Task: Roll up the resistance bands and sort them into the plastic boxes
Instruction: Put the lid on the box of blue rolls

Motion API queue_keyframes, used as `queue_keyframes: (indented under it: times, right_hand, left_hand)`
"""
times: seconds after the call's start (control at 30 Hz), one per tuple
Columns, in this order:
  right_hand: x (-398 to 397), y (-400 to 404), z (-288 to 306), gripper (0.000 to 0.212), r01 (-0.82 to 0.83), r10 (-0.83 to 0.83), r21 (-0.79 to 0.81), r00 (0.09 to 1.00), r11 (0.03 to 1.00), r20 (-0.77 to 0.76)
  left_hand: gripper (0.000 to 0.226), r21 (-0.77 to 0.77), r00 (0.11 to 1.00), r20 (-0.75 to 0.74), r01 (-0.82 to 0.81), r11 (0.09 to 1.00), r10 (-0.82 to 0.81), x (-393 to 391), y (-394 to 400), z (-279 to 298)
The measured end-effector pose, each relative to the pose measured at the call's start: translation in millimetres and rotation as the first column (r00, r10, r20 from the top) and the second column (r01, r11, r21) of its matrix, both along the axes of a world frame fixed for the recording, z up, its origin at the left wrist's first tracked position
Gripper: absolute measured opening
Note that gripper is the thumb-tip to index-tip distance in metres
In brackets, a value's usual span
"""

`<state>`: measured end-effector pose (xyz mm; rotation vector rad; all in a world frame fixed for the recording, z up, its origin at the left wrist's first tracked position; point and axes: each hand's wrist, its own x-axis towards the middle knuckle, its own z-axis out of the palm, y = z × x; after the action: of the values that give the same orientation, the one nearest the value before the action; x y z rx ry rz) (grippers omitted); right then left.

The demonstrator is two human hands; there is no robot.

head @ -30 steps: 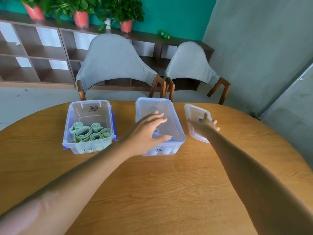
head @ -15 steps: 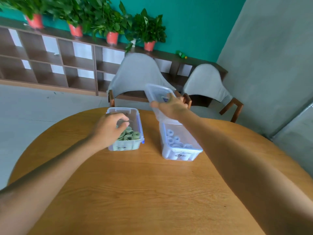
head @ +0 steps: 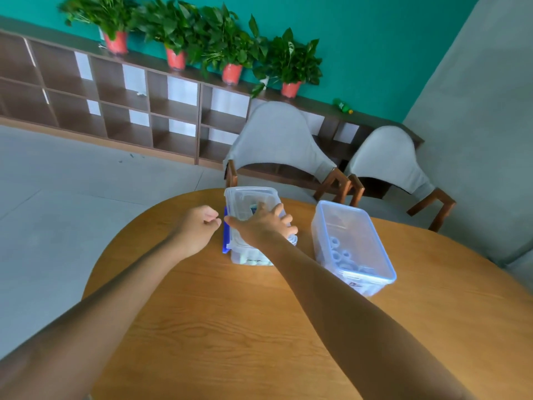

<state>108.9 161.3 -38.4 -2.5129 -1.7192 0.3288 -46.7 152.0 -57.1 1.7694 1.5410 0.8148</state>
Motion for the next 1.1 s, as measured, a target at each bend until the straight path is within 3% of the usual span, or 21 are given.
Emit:
queue_keyframes:
  times: [0.23,0.33,0.43,0.53,0.6,0.67,0.8,0.9,1.0,1.1]
  right_hand:
    - [18,5,5,0.053,-0.025,0.023,0.026,0.998,0.999,0.054]
    - [37,5,4,0.048,-0.016,0.009,0.173,0.999,0.985,0.04]
    - [59,13,-1,0.057,0.099,-0.062,0.172,0.975,0.98,-0.211]
    - [63,15,0,0.06,0.279,-0.283,-0.09,0.803,0.956,-0.524]
    - [67,17,-1,0.052,0.295,-0.316,-0.136,0.744,0.946,-0.588]
    - [73,19,-3,0.051,0.315,-0.314,-0.104,0.746,0.943,-0.588]
    - [73,20,1,0.048,0.281,-0.242,0.006,0.837,0.96,-0.49]
    - [67,28,-5,0.047,0.259,-0.182,0.096,0.855,0.961,-0.485]
    - [70,35,-17,0.042,0.222,-0.138,0.124,0.868,0.967,-0.477]
    - [75,38,-18,0.045,0.174,-0.12,0.097,0.904,0.98,-0.41]
  left_hand:
    - [0.032,-0.104,0.993,0.104,-0.045,0.994,0.056,28,12,-11]
    - [0.038,-0.072,0.991,0.017,-0.134,0.988,0.136,39,13,-10]
    - [0.045,-0.188,0.975,-0.001,-0.218,0.958,0.222,43,17,-12]
    - [0.035,-0.487,0.895,0.312,-0.138,0.862,0.319,44,22,-15]
    - [0.028,-0.561,0.824,0.434,-0.069,0.825,0.364,42,20,-13]
    - [0.032,-0.537,0.797,0.46,-0.102,0.838,0.391,43,20,-13]
    - [0.031,-0.353,0.86,0.325,-0.276,0.894,0.394,48,15,-5]
    - [0.025,-0.269,0.847,0.352,-0.316,0.91,0.398,55,13,-8]
    - [0.018,-0.288,0.799,0.458,-0.281,0.915,0.39,56,13,-17]
    - [0.019,-0.377,0.724,0.604,-0.108,0.92,0.333,50,18,-28]
